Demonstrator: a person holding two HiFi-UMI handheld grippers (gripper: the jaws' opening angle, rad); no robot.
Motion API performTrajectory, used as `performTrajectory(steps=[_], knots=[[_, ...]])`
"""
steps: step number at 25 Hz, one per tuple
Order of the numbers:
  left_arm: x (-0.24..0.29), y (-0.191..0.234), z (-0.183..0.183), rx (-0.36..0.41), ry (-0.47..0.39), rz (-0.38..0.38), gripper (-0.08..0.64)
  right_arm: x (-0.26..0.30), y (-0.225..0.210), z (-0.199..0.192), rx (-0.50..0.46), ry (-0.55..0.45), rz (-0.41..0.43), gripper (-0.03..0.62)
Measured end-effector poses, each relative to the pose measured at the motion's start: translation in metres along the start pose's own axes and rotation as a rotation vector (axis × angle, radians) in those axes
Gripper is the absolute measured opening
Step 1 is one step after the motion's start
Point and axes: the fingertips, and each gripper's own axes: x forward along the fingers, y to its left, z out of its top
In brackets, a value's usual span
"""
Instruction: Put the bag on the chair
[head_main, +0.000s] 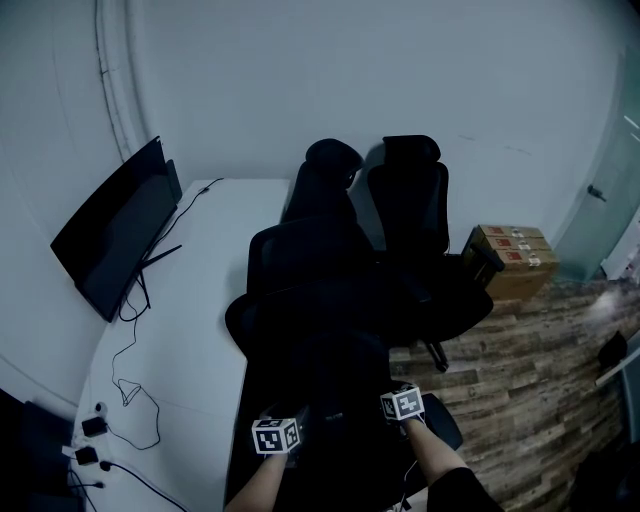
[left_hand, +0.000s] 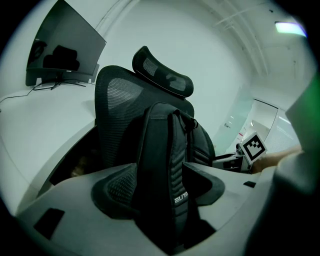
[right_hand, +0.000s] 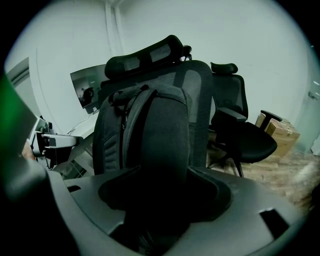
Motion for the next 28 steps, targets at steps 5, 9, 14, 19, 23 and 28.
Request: performTrajectory(steps=[5,9,14,19,23,28], knots=[[-0.002,-0.005,-0.002,0.009,0.002,-0.004,0.285,-0.007,-0.005,-0.012,0.013,-0.016,0.001,0.25],[-0.006,-0.013,0.0,0.013,-0.006,-0.007,0.285,-0.022,0.001,-0.015,0.02,-0.023,0.005,0.25],[-0.014,-0.025,0.001,0.019,-0.02,0.001,0.285,-0.039,0.007,-0.015,0.039,-0.094,0.03,0.249],[-0.029,-0.037,0.005,0.015,-0.055,0.03,0.268,-0.07,0.011,-0.006,0.022,-0.175,0.03,0.249],[-0.043,-0.051,0.004,0.017,-0.078,0.041,0.207,-0.096,0.018,0.003,-0.005,-0.248,0.045,0.244],[-0.065,-0.069,0.005,0.025,-0.126,0.073,0.122,-0.128,0.024,0.005,-0.037,-0.309,0.042,0.096]])
